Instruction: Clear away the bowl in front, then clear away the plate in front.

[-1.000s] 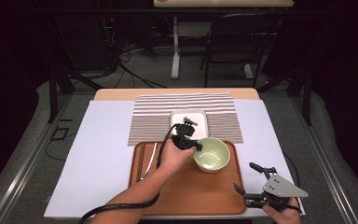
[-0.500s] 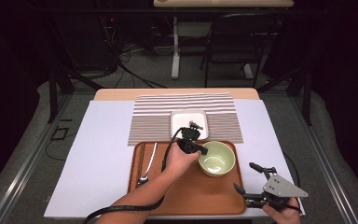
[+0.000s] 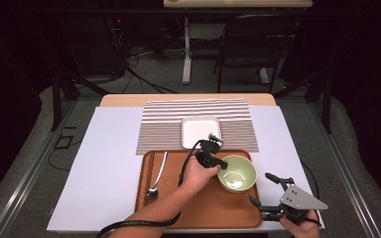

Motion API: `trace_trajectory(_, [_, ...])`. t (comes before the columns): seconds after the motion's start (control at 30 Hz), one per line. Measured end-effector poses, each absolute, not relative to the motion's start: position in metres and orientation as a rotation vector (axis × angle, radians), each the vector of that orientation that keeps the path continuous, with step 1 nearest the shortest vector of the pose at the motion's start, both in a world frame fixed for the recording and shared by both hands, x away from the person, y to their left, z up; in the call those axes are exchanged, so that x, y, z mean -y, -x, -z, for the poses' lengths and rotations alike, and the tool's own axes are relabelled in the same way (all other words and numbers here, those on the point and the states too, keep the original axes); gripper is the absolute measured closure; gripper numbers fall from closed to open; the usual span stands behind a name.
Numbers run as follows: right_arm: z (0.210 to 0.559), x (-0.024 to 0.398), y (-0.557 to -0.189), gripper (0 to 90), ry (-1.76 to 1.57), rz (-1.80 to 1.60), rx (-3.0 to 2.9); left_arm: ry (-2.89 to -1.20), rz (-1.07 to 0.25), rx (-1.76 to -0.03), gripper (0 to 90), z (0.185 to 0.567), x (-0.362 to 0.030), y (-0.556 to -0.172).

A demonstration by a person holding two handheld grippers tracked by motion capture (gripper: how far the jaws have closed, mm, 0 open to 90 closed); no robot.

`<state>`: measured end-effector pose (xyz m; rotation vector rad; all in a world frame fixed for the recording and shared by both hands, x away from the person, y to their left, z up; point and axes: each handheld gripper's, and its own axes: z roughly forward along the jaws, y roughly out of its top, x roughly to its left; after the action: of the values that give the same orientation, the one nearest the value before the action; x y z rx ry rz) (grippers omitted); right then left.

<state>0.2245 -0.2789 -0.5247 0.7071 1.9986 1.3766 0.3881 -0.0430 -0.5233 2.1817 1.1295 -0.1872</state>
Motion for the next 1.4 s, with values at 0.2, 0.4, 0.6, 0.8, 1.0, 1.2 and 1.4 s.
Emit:
trace_trajectory(0.2, [0.525,0.279,-0.224,15.3,-0.708,-1.377,-1.999,-2.183,0.185,-1.111,82.7,0.524,0.046,-0.387])
trace_trajectory(0.4, [0.525,0.279,-0.224,15.3,-0.709,-1.376,-1.997,-2.152,0.22,-1.125,80.9,0.525,0.043,-0.388])
trace_trajectory(0.6, [0.525,0.279,-0.224,15.3,-0.708,-1.374,-1.999,-2.104,0.232,-1.135,69.9,0.515,0.036,-0.389])
trace_trajectory(0.8, [0.525,0.279,-0.224,15.3,-0.705,-1.371,-1.999,-2.067,0.204,-1.153,55.5,0.508,0.029,-0.389])
trace_trajectory(1.0, [0.525,0.279,-0.224,15.3,-0.706,-1.371,-1.999,-2.044,0.123,-1.148,44.1,0.503,0.02,-0.393])
trace_trajectory(1.2, [0.525,0.279,-0.224,15.3,-0.707,-1.371,-1.998,-2.025,0.113,-1.177,43.4,0.497,0.009,-0.396])
trace_trajectory(1.4, [0.525,0.279,-0.225,15.3,-0.705,-1.369,-1.999,-2.017,0.097,-1.182,43.3,0.487,-0.001,-0.397])
